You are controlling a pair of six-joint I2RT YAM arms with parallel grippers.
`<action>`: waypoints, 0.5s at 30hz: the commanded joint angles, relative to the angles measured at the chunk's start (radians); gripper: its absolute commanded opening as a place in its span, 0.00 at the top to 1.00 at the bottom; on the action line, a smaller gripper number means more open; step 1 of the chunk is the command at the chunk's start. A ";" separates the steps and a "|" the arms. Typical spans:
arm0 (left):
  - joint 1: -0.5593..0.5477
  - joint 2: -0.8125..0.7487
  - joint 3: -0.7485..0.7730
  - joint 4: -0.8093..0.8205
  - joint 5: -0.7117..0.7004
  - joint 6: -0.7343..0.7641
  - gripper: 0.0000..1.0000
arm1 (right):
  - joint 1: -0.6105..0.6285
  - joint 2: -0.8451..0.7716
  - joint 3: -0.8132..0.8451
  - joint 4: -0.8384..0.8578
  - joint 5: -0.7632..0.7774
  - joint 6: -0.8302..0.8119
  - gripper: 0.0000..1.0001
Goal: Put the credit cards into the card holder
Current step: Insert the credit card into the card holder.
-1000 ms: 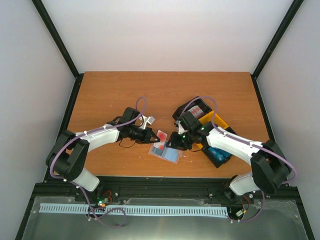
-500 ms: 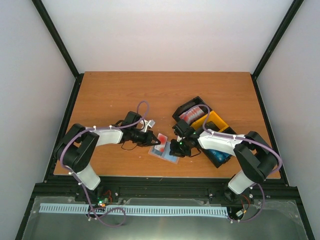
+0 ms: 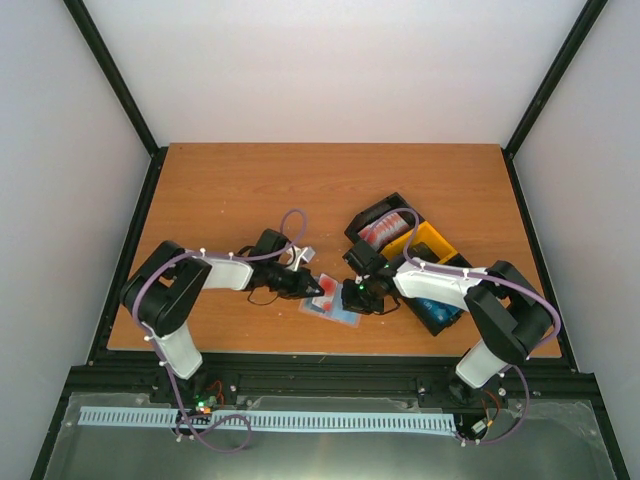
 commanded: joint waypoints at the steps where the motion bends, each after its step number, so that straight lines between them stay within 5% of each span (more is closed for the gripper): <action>1: -0.013 0.033 -0.019 0.067 0.003 0.019 0.99 | 0.005 0.024 -0.017 -0.083 0.091 0.004 0.83; 15: -0.013 -0.039 -0.131 0.212 0.086 -0.129 0.99 | 0.006 0.038 -0.035 -0.026 0.066 0.034 0.84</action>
